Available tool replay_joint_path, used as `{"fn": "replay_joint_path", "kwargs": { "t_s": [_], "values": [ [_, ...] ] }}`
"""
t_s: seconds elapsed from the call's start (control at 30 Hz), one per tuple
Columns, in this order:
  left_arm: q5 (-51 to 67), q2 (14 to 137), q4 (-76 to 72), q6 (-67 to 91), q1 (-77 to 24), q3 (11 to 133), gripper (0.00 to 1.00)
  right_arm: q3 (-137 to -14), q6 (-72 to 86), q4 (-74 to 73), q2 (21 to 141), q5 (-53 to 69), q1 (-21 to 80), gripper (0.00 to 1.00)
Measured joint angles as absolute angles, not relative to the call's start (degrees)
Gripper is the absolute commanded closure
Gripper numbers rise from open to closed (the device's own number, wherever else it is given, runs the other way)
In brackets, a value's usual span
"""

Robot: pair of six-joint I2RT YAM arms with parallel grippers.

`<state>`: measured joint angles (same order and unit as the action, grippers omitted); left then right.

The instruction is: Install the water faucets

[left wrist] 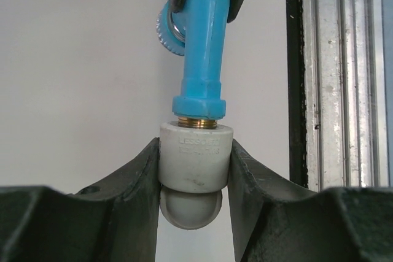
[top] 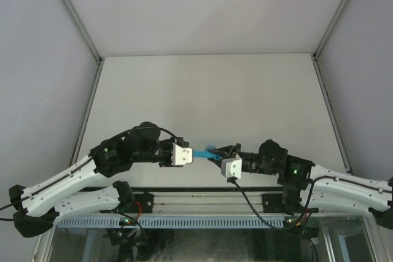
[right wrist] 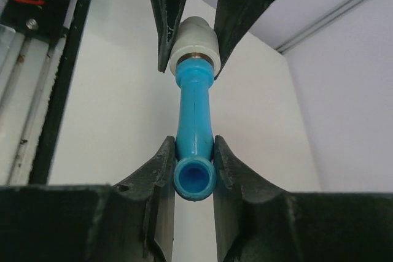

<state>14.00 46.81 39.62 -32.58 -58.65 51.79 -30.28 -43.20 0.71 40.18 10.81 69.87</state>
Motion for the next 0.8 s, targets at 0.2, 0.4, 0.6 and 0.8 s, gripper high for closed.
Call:
{"fn": "replay_joint_path", "kwargs": {
  "t_s": [0.2,0.4,0.6,0.8],
  "values": [
    [11.9,46.8,37.5,-32.8,-58.8,51.7,1.0,-30.3,-22.5,4.0,40.7,15.5,63.1,1.0],
    [8.7,47.5,35.2,-34.1,-58.8,51.3,1.0,-30.5,11.0,6.7,43.5,20.3,53.2,1.0],
    [6.4,47.3,33.0,-34.2,-58.8,49.2,1.0,-31.2,40.8,5.9,46.7,23.7,47.4,1.0],
    [5.6,47.0,30.9,-34.1,-58.8,48.3,1.0,-27.2,65.4,12.1,48.2,28.9,42.1,0.59]
  ]
}}
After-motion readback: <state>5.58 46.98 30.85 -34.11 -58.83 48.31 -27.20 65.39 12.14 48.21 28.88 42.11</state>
